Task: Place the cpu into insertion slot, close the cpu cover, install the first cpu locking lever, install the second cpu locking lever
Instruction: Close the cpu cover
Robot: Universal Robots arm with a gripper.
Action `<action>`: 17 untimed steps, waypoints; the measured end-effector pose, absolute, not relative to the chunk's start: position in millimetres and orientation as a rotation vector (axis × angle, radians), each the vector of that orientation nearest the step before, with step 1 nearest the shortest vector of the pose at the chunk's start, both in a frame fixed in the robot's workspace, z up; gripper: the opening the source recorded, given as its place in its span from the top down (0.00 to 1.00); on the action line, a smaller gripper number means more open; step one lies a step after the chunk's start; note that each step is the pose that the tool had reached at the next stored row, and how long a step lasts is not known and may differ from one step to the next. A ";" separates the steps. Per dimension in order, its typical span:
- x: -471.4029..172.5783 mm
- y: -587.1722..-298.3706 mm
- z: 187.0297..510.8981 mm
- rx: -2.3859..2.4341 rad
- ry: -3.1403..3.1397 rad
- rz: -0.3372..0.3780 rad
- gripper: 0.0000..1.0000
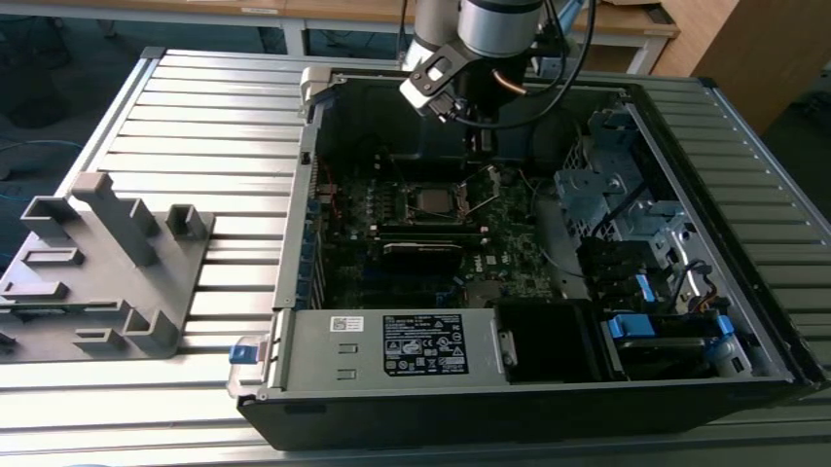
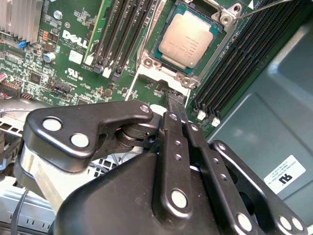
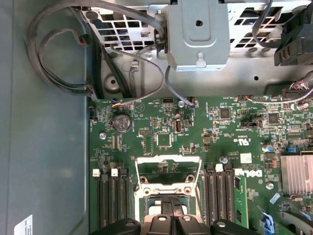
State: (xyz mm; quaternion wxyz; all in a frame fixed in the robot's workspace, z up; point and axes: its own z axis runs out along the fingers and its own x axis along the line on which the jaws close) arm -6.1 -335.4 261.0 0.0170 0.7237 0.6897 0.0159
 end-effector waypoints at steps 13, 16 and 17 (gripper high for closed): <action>-2.3 -335.4 261.5 2.249 2.144 0.050 0.89; -0.7 -335.4 261.5 2.249 2.144 0.050 0.89; -0.6 -335.4 261.5 2.249 2.144 0.050 0.89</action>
